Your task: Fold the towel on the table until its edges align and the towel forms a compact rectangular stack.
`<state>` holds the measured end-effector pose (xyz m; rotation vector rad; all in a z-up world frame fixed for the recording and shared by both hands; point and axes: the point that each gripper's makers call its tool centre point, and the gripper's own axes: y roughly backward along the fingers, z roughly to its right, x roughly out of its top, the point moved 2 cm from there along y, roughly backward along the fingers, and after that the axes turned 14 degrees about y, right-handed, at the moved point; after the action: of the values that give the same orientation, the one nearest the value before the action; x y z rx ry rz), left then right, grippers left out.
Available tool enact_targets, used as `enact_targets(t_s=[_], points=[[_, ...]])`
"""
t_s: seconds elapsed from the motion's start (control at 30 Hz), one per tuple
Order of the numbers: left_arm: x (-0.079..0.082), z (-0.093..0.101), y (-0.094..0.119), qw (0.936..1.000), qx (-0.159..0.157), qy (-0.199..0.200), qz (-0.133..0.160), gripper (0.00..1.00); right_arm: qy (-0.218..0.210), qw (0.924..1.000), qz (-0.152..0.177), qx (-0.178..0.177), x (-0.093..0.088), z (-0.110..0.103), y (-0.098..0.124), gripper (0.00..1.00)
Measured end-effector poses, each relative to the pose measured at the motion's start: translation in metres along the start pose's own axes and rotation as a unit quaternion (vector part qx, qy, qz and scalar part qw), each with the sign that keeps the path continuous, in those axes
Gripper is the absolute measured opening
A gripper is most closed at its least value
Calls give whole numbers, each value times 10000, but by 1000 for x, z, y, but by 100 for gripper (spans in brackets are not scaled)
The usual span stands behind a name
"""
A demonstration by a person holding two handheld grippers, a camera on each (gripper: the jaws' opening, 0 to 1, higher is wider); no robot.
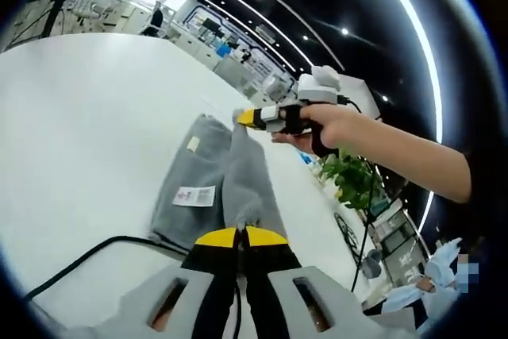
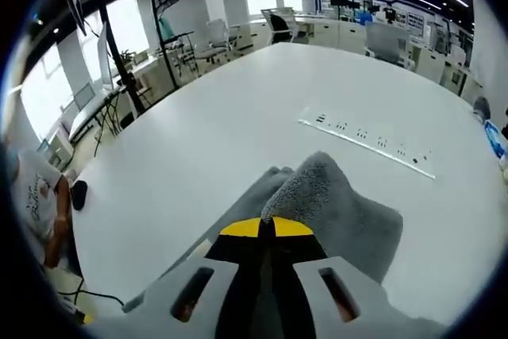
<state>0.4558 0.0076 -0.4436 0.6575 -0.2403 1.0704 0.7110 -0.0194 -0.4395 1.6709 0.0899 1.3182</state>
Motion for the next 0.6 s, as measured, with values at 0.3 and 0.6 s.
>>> enact_targets(t_s=[0.3, 0.6], points=[[1, -15, 0, 9987, 440, -247, -63, 2, -82, 9999, -18, 77, -6, -7, -12, 0], [-2, -26, -1, 9973, 701, -206, -118, 2, -126, 9998, -54, 161, -10, -7, -25, 0]])
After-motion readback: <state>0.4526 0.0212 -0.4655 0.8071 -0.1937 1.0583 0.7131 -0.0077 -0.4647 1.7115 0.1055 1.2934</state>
